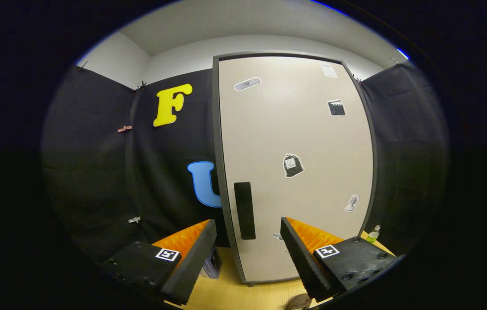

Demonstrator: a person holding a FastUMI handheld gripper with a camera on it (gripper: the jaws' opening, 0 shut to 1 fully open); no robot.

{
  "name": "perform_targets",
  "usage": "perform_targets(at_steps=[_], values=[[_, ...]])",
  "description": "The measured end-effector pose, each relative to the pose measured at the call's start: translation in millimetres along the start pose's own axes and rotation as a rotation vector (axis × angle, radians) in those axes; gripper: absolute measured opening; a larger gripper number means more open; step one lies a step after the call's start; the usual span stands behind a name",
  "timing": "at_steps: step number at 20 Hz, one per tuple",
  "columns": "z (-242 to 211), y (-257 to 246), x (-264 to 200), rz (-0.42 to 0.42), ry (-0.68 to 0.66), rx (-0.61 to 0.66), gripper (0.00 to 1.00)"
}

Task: Open the shoe cabinet door, grab the shoes and put them into the shoe cabinet, then close the shoe cabinet door.

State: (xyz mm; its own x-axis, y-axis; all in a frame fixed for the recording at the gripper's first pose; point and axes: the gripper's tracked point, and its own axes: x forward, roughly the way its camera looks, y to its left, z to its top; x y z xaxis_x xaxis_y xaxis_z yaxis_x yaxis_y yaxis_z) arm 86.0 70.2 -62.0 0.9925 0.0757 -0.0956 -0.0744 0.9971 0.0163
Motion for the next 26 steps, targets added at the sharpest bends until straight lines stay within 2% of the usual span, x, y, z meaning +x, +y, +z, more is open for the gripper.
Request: perform_targets(at_steps=[6,10,11,12,13,16,18,19,21,22,26], values=[[-15.2,0.2,67.8,-0.036,0.003,0.007,0.96],[-30.5,-2.7,95.7,-0.062,0.042,0.001,0.95],[-33.1,-4.6,99.0,-0.07,0.046,-0.006,0.92],[-36.1,-5.4,102.0,-0.079,0.05,-0.012,0.82],[-36.4,-5.4,101.1,-0.084,0.053,-0.015,0.79],[-36.8,-7.4,103.1,-0.097,0.046,-0.023,0.45],[-35.4,-6.1,95.4,-0.107,0.043,-0.02,0.43],[-38.6,-9.0,105.9,-0.105,0.047,-0.018,0.35],[-37.8,-10.4,106.8,-0.123,0.043,-0.023,0.35],[-36.7,-10.0,104.0,-0.128,0.047,-0.025,0.24],[-38.1,-10.2,98.9,-0.119,0.064,-0.021,0.24]])
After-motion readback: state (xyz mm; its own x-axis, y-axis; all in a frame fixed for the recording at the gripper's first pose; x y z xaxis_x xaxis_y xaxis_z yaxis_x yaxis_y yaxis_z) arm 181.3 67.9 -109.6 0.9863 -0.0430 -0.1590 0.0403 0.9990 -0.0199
